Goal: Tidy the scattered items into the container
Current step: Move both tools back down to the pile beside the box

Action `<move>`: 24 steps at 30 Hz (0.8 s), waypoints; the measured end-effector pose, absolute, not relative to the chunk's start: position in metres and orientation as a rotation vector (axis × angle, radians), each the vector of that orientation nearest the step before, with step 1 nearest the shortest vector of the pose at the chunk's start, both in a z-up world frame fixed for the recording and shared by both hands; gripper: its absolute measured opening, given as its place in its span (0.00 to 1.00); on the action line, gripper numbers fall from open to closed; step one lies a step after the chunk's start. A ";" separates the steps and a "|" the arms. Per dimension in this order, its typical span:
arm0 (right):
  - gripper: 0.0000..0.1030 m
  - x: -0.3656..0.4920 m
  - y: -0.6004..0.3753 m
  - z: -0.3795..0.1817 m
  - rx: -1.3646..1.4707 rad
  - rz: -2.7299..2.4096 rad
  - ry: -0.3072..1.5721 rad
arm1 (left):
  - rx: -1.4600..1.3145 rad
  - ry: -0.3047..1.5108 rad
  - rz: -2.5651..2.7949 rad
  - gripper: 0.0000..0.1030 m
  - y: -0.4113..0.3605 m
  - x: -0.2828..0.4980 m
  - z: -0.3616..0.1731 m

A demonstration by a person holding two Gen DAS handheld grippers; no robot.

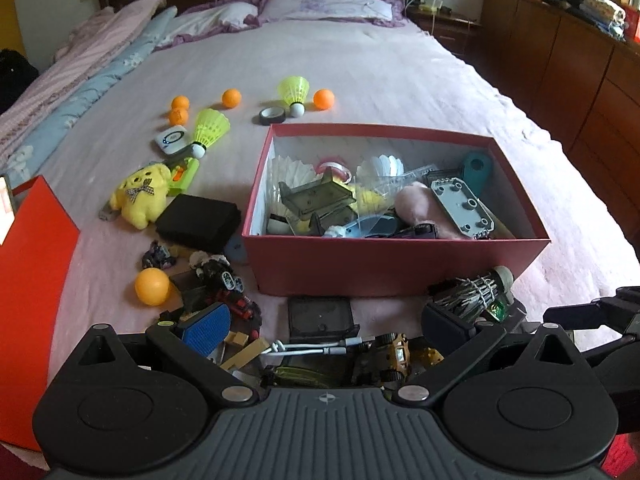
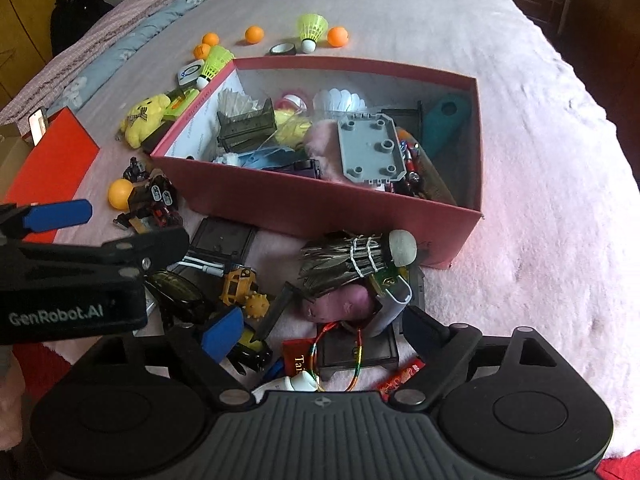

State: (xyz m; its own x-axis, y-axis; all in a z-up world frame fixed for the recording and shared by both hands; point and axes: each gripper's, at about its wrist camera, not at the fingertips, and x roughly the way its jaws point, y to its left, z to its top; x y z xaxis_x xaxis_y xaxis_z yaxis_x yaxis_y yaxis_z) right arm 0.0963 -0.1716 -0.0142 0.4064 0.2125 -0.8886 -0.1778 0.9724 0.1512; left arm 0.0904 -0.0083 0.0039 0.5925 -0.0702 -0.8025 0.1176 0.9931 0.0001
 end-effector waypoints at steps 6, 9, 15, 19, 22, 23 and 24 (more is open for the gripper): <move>0.90 0.094 -0.172 -0.011 0.043 0.250 1.117 | 0.049 0.945 -0.102 1.00 -0.008 0.089 0.001; 0.90 0.093 -0.171 -0.012 0.047 0.247 1.118 | 0.043 0.946 -0.096 1.00 -0.007 0.089 0.000; 0.90 0.093 -0.171 -0.013 0.053 0.246 1.123 | 0.055 0.945 -0.084 1.00 -0.006 0.088 -0.001; 0.90 0.092 -0.171 -0.013 0.059 0.248 1.123 | 0.053 0.947 -0.094 1.00 -0.006 0.088 -0.001; 0.90 0.090 -0.170 -0.014 0.058 0.249 1.123 | 0.057 0.946 -0.095 1.00 -0.007 0.087 -0.001; 0.90 0.090 -0.170 -0.014 0.059 0.249 1.124 | 0.058 0.945 -0.095 1.00 -0.007 0.087 0.000; 0.90 0.090 -0.170 -0.014 0.059 0.249 1.124 | 0.059 0.945 -0.095 1.00 -0.008 0.087 0.000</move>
